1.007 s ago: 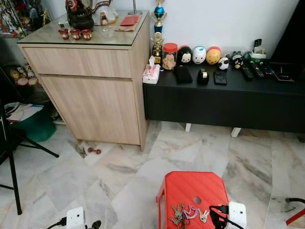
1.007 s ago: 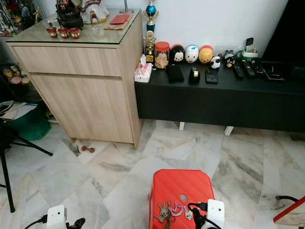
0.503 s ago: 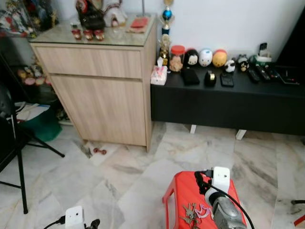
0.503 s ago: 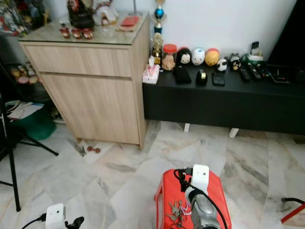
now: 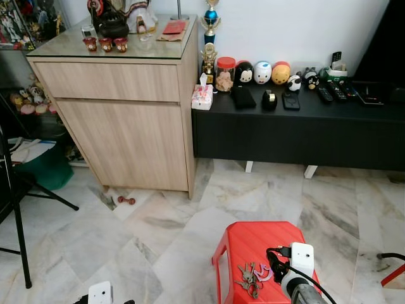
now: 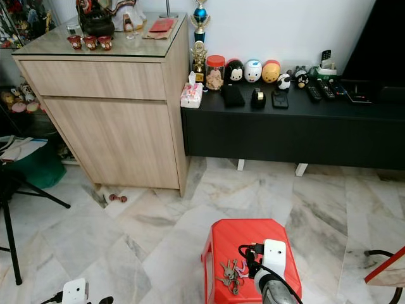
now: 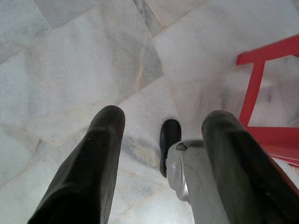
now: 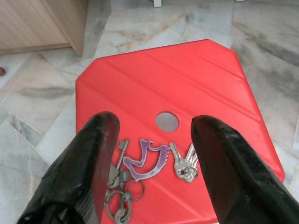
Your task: Hang keys on a hook
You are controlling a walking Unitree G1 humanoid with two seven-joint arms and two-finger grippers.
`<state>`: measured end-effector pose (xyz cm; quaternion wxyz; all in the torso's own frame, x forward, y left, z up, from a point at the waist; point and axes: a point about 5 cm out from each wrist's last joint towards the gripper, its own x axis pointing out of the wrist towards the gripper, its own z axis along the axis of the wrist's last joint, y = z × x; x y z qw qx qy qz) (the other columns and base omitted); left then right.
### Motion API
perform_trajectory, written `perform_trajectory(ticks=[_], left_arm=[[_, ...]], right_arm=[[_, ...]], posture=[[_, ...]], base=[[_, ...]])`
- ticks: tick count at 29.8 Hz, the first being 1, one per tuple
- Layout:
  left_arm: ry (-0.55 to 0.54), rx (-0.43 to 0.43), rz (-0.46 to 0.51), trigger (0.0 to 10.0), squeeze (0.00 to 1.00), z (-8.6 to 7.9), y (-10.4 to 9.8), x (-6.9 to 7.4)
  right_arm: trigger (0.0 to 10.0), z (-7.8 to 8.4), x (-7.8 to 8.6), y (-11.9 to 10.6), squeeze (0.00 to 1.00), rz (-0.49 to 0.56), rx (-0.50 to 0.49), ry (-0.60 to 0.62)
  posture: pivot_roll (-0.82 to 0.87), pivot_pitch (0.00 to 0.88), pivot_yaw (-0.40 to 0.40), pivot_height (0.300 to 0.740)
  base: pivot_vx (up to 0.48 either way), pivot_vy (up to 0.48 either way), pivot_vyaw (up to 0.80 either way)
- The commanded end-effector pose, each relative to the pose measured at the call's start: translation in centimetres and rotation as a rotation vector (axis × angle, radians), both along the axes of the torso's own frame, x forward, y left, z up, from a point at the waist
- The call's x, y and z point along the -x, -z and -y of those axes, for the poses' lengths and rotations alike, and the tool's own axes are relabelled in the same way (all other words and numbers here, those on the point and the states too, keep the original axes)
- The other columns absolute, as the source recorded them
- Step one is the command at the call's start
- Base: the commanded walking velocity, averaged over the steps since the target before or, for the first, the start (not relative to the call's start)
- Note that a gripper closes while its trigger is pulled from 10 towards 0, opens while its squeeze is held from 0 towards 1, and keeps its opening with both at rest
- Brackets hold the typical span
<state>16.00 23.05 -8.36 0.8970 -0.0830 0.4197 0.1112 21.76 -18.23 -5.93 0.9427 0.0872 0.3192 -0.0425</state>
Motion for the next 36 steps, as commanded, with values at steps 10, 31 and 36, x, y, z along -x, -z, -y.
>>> perform_trajectory(ticks=[10,31,36], left_arm=[[0.041,-0.001,-0.016,10.0,0.0,0.46,0.15,0.06],[0.039,0.003,-0.003,10.0,0.0,0.79,0.11,-0.14],[0.043,0.004,0.0,10.0,0.0,0.88,0.07,-0.28]], right_arm=[[10.0,0.3,0.77,0.55,0.0,-0.052,0.014,-0.009],[10.0,0.19,1.11,0.81,0.0,-0.08,0.048,-0.058],[10.0,0.28,1.08,0.78,0.0,-0.077,0.045,-0.051]], posture=[[-0.02,0.0,-0.004,0.74],[-0.02,0.0,-0.003,0.74],[-0.02,0.0,-0.003,0.74]], base=[[0.0,-0.402,0.0],[0.0,-0.045,0.44],[0.0,0.0,0.74]])
